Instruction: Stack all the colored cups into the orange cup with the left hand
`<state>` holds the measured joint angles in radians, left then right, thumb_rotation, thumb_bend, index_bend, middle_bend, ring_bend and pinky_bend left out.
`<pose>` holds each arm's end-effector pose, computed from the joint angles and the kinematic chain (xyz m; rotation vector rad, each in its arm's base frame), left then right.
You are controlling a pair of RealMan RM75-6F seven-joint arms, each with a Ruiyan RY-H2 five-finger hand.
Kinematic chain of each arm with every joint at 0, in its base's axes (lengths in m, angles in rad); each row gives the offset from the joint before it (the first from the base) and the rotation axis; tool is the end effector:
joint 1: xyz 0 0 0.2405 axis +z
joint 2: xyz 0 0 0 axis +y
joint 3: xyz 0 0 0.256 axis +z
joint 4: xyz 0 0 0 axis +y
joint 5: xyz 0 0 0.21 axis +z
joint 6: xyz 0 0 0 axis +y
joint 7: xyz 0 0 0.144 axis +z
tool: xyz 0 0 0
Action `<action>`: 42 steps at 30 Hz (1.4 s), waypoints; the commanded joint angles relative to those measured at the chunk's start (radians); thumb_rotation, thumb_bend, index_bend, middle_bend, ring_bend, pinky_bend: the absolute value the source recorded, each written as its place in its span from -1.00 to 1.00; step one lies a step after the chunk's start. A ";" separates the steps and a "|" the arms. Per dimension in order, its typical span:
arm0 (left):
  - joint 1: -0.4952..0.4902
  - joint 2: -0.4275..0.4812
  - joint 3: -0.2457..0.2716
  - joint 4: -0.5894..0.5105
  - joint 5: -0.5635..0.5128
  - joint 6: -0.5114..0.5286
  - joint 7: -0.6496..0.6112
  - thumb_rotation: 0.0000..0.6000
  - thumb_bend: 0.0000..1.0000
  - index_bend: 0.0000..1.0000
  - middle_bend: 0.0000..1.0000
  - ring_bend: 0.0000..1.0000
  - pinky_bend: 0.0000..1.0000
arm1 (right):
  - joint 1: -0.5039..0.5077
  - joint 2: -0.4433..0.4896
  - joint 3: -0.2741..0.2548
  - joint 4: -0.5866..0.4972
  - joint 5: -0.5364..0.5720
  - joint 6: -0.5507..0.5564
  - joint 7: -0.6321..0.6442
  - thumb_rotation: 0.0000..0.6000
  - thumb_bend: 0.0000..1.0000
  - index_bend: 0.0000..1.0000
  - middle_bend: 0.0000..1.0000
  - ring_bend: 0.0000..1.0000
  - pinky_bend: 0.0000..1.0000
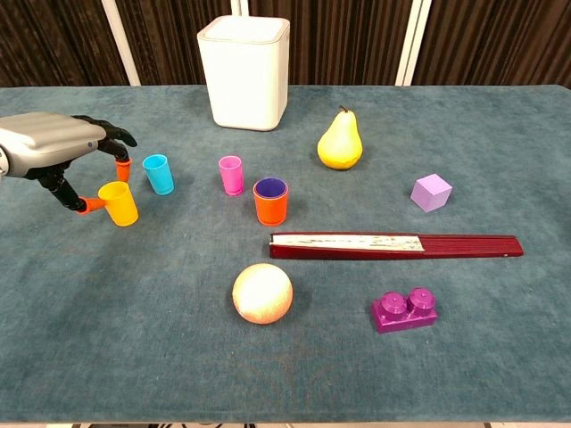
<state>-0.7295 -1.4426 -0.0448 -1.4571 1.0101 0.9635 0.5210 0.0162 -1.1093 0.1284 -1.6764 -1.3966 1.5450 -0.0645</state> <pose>-0.2114 0.3402 0.0094 -1.8969 -0.7812 -0.5842 -0.3154 -0.1733 0.1807 1.1907 -0.8799 0.8789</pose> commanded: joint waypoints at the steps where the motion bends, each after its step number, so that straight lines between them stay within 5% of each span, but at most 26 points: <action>1: 0.001 -0.001 -0.001 0.001 -0.002 -0.001 0.001 1.00 -0.40 -0.19 -0.84 -1.00 -1.00 | 0.000 0.000 0.000 -0.001 0.000 0.000 0.000 1.00 -0.14 -0.93 -1.00 -0.87 -1.00; 16: 0.006 0.002 -0.012 -0.014 0.026 0.010 -0.009 1.00 -0.33 -0.10 -0.82 -1.00 -1.00 | -0.001 0.002 0.002 -0.001 0.002 0.002 0.001 1.00 -0.14 -0.93 -1.00 -0.87 -1.00; 30: -0.045 0.048 -0.119 -0.218 0.038 0.072 0.027 1.00 -0.33 -0.09 -0.82 -1.00 -1.00 | -0.005 0.007 0.006 -0.006 0.006 0.008 0.008 1.00 -0.14 -0.93 -1.00 -0.87 -1.00; 42: -0.129 -0.050 -0.184 -0.241 -0.007 0.094 0.117 1.00 -0.33 -0.09 -0.81 -1.00 -1.00 | -0.005 0.010 0.009 -0.007 0.012 0.005 0.019 1.00 -0.14 -0.93 -1.00 -0.87 -1.00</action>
<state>-0.8471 -1.4790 -0.2246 -1.6988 1.0186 1.0569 0.6227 0.0108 -1.0994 0.1370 -1.6829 -1.3852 1.5500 -0.0453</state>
